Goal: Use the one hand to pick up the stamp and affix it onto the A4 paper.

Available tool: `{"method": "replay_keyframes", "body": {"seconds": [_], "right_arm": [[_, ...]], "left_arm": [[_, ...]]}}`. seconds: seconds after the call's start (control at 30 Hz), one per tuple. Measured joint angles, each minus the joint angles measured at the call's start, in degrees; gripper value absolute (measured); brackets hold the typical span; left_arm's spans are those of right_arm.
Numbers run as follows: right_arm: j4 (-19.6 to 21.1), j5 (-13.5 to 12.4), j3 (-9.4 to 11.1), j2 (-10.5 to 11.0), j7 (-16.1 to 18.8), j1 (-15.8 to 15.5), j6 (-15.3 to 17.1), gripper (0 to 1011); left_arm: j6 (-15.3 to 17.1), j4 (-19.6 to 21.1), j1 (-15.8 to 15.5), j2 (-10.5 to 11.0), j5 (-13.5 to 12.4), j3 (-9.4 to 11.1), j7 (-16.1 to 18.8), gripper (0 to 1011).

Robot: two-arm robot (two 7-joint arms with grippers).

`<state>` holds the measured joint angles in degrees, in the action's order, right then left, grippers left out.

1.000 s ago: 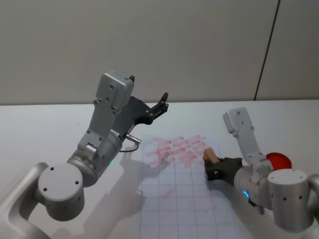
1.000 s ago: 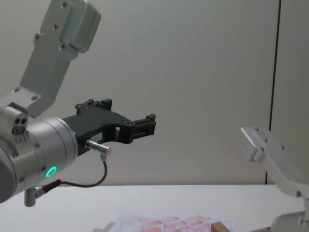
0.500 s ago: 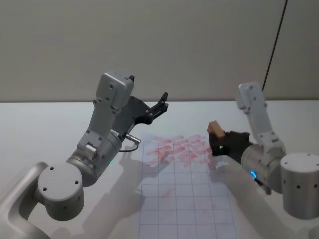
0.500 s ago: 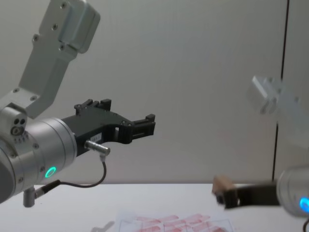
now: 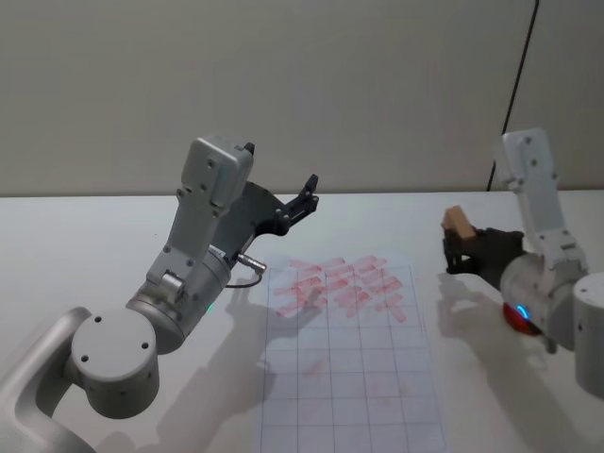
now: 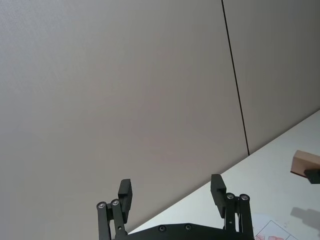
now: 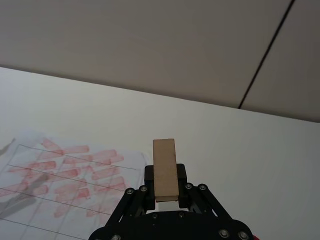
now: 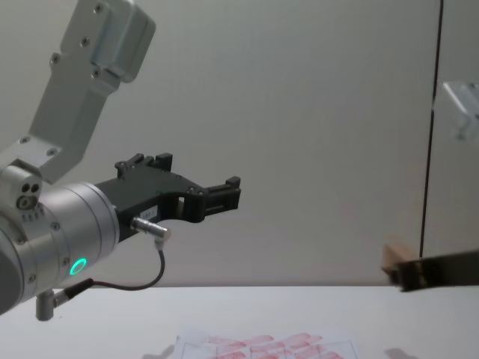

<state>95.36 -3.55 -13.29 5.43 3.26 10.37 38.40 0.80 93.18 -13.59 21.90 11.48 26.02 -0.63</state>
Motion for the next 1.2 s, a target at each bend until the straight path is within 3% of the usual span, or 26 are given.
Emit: {"method": "replay_keyframes", "body": {"seconds": [0.6, 1.2], "right_arm": [[-0.1, -0.9, 4.4, 3.4, -3.3, -2.9, 4.3, 220], [0.8, -1.5, 6.3, 4.6, -3.9, -5.6, 6.4, 220]], "left_arm": [[0.0, 0.0, 0.0, 0.0, 0.0, 0.0, 0.0, 1001], [0.0, 0.0, 0.0, 0.0, 0.0, 0.0, 0.0, 1001]]}}
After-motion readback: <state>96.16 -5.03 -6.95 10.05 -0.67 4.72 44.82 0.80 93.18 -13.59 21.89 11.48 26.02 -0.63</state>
